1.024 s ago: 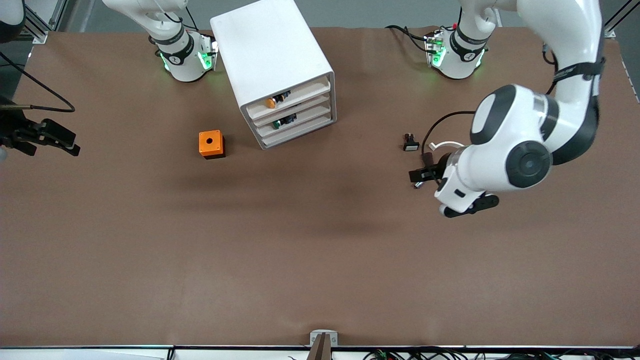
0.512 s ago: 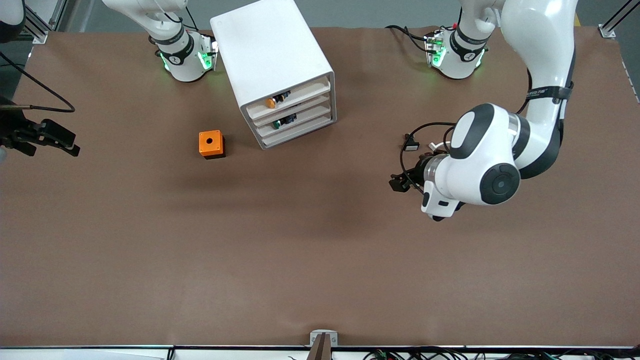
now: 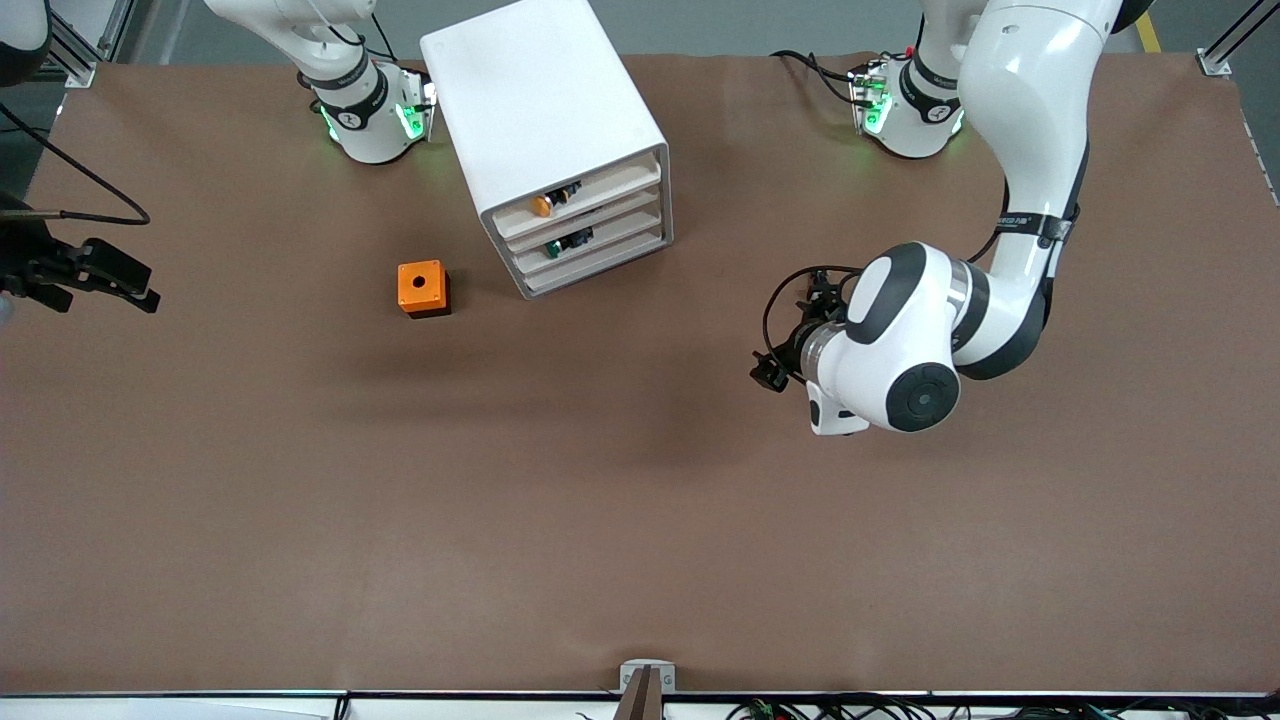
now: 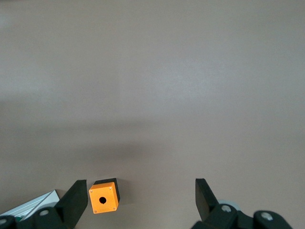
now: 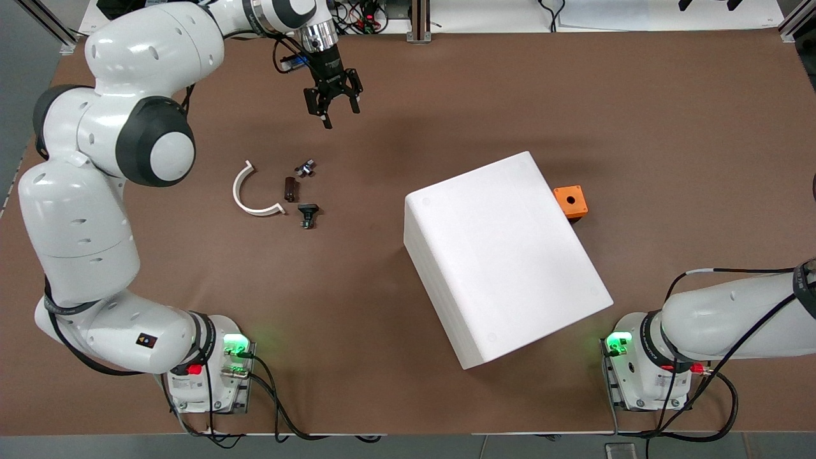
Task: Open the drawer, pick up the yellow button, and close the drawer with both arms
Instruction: 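Lower the left gripper onto the drawer front and grasp it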
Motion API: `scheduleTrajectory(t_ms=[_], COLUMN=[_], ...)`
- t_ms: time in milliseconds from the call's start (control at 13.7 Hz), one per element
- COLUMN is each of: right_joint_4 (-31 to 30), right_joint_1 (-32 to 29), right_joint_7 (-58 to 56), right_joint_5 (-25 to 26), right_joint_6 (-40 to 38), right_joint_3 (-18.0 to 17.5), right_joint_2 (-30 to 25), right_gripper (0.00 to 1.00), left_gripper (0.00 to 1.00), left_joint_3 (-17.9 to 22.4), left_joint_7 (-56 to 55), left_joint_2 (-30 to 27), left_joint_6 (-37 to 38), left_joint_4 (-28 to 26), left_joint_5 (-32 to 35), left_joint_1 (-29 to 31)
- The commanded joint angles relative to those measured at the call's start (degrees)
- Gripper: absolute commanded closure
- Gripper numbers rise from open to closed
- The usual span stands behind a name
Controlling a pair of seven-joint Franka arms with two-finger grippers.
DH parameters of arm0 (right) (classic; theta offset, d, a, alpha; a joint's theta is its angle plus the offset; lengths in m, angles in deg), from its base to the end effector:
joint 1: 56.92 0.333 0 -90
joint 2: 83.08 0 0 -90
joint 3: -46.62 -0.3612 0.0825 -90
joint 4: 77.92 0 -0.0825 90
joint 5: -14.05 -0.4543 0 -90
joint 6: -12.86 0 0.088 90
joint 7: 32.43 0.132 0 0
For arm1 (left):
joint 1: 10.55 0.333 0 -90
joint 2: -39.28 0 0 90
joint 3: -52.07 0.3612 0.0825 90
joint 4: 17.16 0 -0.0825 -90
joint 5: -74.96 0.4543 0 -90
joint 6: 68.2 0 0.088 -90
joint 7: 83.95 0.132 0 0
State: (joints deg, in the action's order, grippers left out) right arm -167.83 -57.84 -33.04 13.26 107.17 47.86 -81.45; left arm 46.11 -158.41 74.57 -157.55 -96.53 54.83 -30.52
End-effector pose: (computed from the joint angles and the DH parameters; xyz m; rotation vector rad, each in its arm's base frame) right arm 0.6430 -0.0223 0.6344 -3.1284 0.0434 -0.0761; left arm 0.6609 -0.3573 0.3207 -2.6273 -1.3150 0.8967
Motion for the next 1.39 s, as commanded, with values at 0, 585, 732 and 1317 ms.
scheduleTrajectory(t_ms=[0,585,732,1317], right_joint_4=[-1.32,-1.32,-1.32,-1.32], right_joint_1=[-1.02,-1.19,-1.19,-1.28], right_joint_7=[-0.45,-0.45,-0.45,-0.54], right_joint_5=[0.54,0.45,0.45,0.45], right_joint_6=[0.53,0.62,0.62,0.70], right_joint_3=[-0.98,-0.89,-0.89,-0.80], right_joint_2=[-1.20,-1.20,-1.20,-1.20], right_gripper=[0.00,0.00,0.00,0.00], left_gripper=[0.00,0.00,0.00,0.01], left_joint_3=[0.25,0.25,0.25,0.07], left_joint_7=[-5.06,-34.14,-37.76,-49.62], left_joint_2=[1.09,2.15,1.80,2.67], left_joint_6=[0.84,0.58,1.10,2.69], left_joint_4=[1.42,1.59,1.51,1.33], left_joint_5=[-2.98,-11.06,-12.04,-19.15], left_joint_1=[-1.55,-5.08,-5.08,-5.78])
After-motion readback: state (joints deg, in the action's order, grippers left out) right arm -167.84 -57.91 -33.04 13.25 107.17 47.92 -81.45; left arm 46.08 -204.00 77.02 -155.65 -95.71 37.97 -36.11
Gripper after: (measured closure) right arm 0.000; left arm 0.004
